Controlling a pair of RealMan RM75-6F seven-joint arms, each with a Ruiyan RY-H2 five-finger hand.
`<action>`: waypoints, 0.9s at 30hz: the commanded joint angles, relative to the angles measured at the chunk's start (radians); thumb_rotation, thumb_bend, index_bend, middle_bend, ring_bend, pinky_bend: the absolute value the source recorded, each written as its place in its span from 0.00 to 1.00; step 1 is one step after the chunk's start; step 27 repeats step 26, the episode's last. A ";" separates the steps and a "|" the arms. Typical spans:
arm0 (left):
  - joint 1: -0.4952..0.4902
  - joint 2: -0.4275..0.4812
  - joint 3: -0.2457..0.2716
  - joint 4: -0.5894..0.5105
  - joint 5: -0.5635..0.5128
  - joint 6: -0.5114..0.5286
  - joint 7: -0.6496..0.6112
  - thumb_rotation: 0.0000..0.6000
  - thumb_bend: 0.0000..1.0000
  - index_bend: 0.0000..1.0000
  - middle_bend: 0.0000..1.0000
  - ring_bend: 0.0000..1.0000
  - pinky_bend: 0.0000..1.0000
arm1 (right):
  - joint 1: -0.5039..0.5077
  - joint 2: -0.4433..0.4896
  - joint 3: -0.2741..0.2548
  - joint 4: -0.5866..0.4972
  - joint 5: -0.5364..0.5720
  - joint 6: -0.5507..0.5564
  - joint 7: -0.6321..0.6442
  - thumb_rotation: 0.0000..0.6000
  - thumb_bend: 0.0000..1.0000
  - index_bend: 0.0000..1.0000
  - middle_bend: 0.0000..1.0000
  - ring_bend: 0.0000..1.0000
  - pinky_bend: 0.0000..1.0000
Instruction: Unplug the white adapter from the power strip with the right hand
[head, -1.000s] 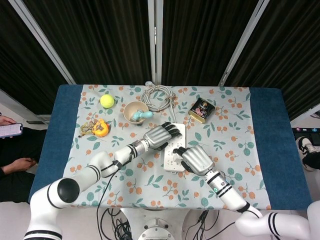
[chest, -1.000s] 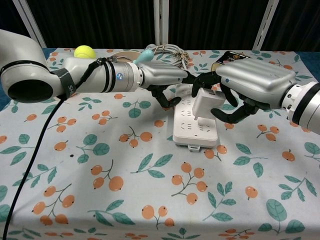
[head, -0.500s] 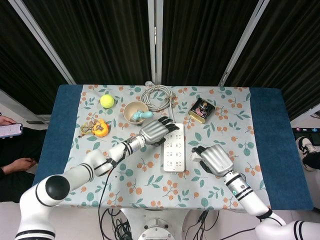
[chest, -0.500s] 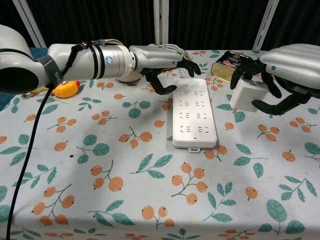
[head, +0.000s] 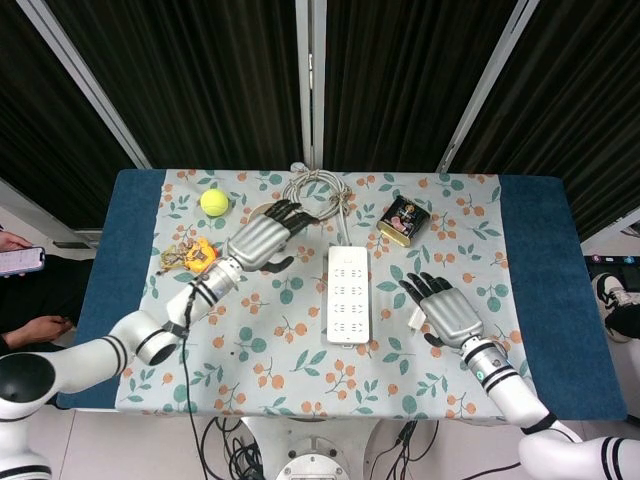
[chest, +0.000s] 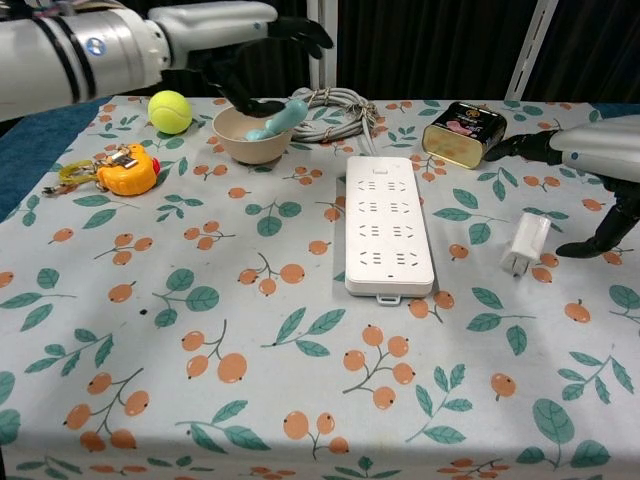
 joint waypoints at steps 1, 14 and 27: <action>0.122 0.126 -0.006 -0.139 -0.090 0.090 0.102 1.00 0.31 0.11 0.11 0.00 0.02 | -0.024 0.038 0.011 -0.019 -0.031 0.055 0.030 1.00 0.14 0.00 0.00 0.00 0.14; 0.533 0.348 0.086 -0.371 -0.214 0.444 0.205 1.00 0.31 0.11 0.11 0.00 0.02 | -0.290 0.139 -0.057 0.057 -0.327 0.449 0.296 1.00 0.28 0.00 0.13 0.00 0.18; 0.797 0.304 0.165 -0.443 -0.128 0.704 0.258 1.00 0.31 0.11 0.11 0.00 0.02 | -0.457 0.111 -0.117 0.149 -0.442 0.607 0.417 1.00 0.29 0.00 0.08 0.00 0.10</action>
